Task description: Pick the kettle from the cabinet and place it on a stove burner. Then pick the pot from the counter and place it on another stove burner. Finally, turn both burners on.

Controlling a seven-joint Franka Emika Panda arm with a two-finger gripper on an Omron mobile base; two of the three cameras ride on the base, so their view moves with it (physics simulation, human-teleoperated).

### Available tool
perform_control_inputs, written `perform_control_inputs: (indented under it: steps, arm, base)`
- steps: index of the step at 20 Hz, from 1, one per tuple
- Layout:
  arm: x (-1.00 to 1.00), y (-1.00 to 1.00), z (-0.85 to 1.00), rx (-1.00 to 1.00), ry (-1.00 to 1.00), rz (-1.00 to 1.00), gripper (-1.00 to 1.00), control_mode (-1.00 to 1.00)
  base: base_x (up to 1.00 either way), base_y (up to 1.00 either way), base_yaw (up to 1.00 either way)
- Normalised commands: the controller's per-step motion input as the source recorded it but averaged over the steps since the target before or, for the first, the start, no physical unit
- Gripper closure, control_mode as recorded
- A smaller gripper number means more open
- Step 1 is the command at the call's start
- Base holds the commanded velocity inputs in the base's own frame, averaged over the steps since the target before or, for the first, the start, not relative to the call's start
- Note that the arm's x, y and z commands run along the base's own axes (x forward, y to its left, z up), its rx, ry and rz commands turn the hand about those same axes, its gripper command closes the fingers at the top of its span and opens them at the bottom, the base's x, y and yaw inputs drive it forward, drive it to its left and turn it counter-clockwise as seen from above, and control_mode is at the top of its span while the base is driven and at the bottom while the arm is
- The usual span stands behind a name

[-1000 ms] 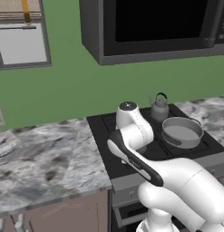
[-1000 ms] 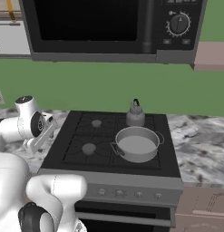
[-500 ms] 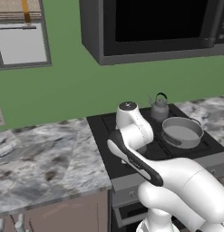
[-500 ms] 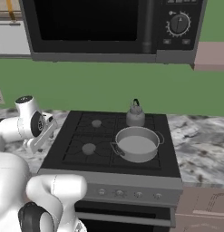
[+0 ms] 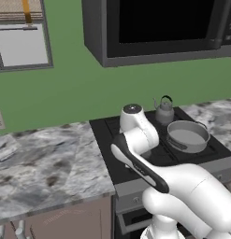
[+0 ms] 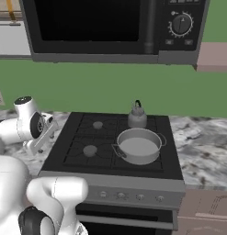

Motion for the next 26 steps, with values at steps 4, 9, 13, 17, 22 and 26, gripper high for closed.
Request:
perform_control_inputs:
  steps: [4,9,13,17,22,26]
  arm:
    - [-0.11,-0.08,0.22,0.0,-0.08,-0.03,-1.0,-1.0]
    - [-0.12,-0.11,0.33,-0.01,-0.06,-0.06,-1.0,-1.0]
    - [-0.12,-0.39,0.5,0.1,0.0,-0.08,-1.0,-1.0]
    - [-0.18,-0.63,0.49,0.23,0.0,-0.08,-1.0,-1.0]
    - [-0.21,-0.61,0.47,0.23,0.0,-0.1,-1.0,-1.0]
    - [-0.25,-0.51,0.45,0.21,0.0,-0.13,-1.0,-1.0]
  base:
    - [0.0,0.0,0.0]
    - [0.0,0.0,0.0]
    - [0.0,0.0,0.0]
    - [0.0,0.0,0.0]
    - [0.0,0.0,0.0]
    - [0.0,0.0,0.0]
